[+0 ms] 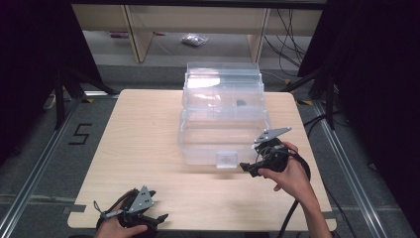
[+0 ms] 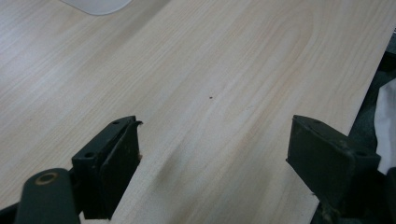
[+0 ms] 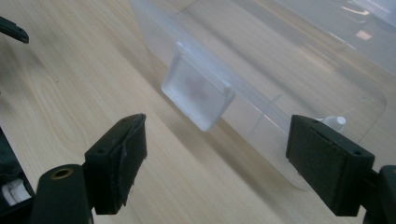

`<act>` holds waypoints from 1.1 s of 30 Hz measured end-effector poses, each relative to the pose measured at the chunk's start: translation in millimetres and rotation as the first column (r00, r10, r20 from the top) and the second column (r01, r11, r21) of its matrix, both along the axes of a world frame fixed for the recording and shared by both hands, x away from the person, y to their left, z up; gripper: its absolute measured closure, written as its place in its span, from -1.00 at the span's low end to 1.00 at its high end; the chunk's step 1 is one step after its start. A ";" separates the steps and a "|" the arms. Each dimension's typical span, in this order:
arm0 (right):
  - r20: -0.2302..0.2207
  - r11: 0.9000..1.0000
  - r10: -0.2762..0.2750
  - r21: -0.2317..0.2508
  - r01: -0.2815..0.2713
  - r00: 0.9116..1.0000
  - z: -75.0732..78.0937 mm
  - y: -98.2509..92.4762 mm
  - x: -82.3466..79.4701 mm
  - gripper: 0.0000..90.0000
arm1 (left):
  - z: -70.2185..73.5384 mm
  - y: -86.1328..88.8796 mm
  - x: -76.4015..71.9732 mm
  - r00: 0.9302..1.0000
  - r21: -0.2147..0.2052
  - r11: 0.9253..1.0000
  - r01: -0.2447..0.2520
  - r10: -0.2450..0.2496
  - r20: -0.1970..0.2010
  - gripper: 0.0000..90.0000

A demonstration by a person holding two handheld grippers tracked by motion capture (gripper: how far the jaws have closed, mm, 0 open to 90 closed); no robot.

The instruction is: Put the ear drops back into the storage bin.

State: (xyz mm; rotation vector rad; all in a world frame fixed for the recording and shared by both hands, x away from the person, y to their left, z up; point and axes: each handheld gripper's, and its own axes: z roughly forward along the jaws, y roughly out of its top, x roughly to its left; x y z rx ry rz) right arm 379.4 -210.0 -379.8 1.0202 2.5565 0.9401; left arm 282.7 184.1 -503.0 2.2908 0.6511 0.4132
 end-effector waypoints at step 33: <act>0.064 0.999 -0.025 0.034 0.023 0.998 -41.9 3.6 -33.2 -0.51 | -0.4 -0.2 0.0 1.000 0.002 1.000 -0.003 0.003 0.002 -0.63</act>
